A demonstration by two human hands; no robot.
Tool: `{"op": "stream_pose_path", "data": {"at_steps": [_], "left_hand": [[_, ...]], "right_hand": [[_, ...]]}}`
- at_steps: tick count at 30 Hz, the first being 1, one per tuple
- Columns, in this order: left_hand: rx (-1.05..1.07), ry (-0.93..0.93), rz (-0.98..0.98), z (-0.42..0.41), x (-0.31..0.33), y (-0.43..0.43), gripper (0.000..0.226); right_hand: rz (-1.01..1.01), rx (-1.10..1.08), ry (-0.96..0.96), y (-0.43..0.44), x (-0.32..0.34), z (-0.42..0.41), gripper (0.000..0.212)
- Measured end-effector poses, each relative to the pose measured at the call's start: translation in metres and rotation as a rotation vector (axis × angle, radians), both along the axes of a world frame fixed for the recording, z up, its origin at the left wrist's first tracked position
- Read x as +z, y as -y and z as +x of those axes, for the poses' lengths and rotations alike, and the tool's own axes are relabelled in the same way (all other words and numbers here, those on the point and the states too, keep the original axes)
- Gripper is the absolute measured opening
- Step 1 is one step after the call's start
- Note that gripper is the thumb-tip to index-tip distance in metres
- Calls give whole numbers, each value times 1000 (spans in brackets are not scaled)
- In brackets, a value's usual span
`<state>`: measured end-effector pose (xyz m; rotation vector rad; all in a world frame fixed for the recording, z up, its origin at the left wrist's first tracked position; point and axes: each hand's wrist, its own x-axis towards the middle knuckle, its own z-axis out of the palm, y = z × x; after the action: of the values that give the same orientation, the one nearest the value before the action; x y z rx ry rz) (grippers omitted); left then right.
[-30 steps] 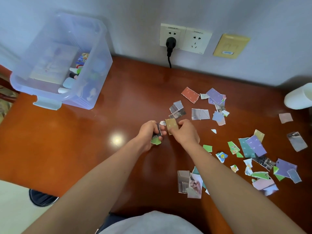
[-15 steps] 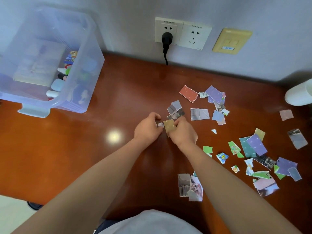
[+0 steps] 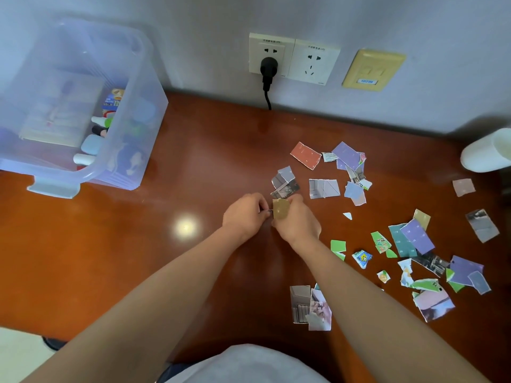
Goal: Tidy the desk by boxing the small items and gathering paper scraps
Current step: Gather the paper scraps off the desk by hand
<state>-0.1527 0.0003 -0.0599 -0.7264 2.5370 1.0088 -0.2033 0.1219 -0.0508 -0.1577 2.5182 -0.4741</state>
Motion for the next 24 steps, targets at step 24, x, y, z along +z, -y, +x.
{"op": "stream_pose_path", "data": {"at_steps": [24], "left_hand": [[620,-80,765,-55,33,-9,10]], "right_hand": [[-797,-705,524,-18,31,-65,21]]}}
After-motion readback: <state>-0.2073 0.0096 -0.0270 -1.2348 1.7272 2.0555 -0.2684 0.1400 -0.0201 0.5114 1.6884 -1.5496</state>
